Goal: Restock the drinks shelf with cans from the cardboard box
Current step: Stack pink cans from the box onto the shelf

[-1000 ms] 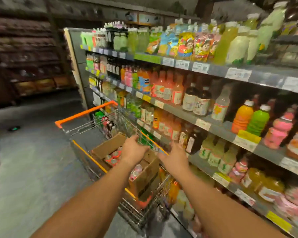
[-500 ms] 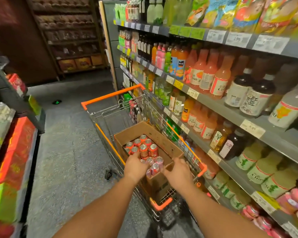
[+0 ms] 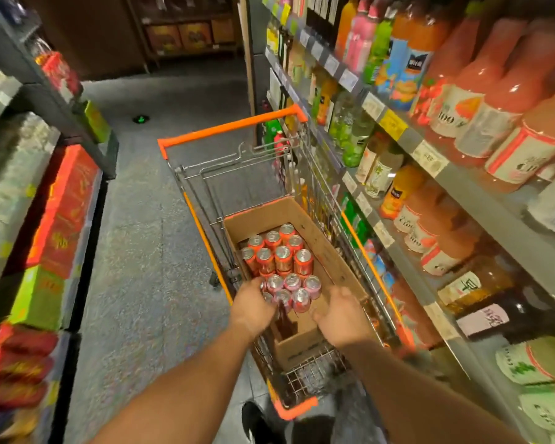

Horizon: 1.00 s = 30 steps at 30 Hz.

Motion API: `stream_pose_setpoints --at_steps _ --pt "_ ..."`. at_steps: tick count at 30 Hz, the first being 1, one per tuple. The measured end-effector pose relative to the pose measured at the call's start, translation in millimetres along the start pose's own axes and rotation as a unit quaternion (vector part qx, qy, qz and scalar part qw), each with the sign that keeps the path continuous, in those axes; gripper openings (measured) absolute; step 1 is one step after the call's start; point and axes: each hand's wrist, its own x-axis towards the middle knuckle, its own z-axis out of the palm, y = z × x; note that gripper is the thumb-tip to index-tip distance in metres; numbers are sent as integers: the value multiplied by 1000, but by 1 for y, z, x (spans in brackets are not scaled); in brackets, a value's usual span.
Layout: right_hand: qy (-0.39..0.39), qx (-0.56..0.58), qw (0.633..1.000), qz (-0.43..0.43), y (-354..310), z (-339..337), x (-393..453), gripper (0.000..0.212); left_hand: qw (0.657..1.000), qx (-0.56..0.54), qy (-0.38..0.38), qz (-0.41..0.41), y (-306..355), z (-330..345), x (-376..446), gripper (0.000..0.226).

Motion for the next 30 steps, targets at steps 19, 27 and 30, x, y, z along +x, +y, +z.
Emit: stream_pose_setpoints --at_steps 19,27,30 --pt "-226 -99 968 -39 25 111 215 64 965 172 -122 -155 -34 148 165 37" --pt "-230 -353 878 -226 70 208 271 61 924 120 -103 -348 -75 217 216 43" --pt "-196 -319 903 -211 83 227 282 38 912 65 -75 -399 -94 238 222 35"
